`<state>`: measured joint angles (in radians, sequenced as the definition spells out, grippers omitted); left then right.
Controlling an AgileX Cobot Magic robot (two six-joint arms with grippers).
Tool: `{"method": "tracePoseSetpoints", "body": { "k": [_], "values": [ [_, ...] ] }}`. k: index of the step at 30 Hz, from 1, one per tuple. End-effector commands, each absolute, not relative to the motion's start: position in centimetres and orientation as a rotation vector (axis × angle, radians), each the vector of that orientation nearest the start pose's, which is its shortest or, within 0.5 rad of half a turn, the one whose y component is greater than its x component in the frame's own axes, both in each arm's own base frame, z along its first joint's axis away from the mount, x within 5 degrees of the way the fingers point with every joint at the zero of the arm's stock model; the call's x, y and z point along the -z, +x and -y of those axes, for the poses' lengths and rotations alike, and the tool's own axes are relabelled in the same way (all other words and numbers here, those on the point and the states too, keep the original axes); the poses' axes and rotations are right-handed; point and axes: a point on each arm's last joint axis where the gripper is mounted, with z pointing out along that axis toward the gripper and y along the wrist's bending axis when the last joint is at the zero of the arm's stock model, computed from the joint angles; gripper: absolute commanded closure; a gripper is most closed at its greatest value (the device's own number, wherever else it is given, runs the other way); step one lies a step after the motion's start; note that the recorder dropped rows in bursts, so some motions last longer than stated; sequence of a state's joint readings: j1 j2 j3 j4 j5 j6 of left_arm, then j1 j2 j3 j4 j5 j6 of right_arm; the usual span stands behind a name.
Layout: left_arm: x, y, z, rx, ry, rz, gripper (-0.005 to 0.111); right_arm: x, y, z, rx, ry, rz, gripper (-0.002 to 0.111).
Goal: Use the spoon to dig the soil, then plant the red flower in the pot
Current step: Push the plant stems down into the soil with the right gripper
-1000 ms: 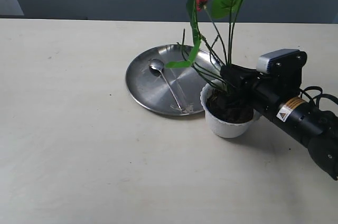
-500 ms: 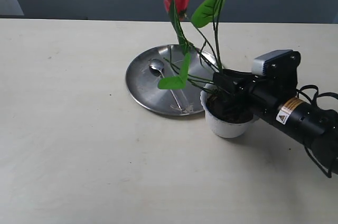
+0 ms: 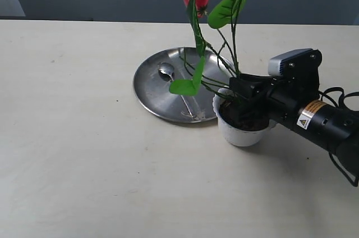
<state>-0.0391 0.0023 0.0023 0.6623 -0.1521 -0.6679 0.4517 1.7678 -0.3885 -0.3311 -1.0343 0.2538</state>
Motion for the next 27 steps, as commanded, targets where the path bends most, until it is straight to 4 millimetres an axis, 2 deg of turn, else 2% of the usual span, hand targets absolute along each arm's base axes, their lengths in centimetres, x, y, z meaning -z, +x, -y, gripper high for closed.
{"method": "tracePoseSetpoints", "body": {
  "k": [1,27],
  "values": [
    [-22.42,5.37,1.09,0.115,0.098,-1.359,0.106,-13.06,22.79,-13.8,-0.619,-0.548,-1.849,0.085],
    [-22.43,5.36,1.1,0.116,0.099,-1.357,0.106,-12.69,22.51,-13.9,-0.647,-0.559,-1.899,0.085]
  ]
}}
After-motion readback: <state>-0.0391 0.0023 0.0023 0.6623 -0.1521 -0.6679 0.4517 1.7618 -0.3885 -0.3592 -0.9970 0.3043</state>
